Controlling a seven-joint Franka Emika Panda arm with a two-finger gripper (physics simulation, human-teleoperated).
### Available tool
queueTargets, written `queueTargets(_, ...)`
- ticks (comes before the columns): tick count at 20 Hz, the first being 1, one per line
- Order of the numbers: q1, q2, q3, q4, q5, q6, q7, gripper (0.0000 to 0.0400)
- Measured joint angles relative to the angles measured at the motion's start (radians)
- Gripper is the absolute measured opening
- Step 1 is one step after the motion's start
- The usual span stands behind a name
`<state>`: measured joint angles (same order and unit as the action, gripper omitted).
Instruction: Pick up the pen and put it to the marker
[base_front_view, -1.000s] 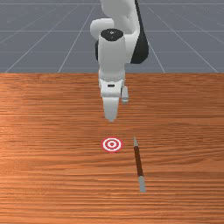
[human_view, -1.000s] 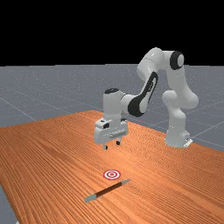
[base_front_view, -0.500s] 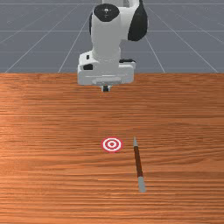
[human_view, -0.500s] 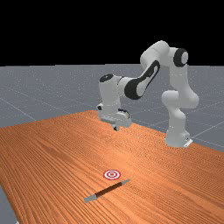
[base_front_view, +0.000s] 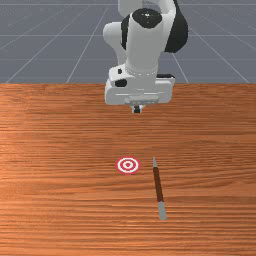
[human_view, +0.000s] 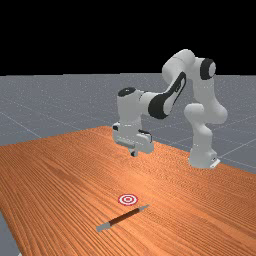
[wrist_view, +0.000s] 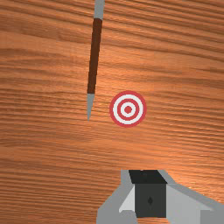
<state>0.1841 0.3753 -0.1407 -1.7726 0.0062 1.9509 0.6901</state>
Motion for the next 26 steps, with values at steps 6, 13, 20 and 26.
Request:
queueTargets(6,0.074,0.21,0.047,0.267,-0.009,0.001,0.045,0.0)
queueTargets(13,0.051,0.447,0.061,0.529,0.055,0.035,0.125,0.0)
queueTargets(20,0.049,0.554,0.057,0.536,0.131,0.23,0.275,0.0252)
queueTargets(26,0.033,0.589,0.042,0.536,0.128,0.242,0.282,0.0393)
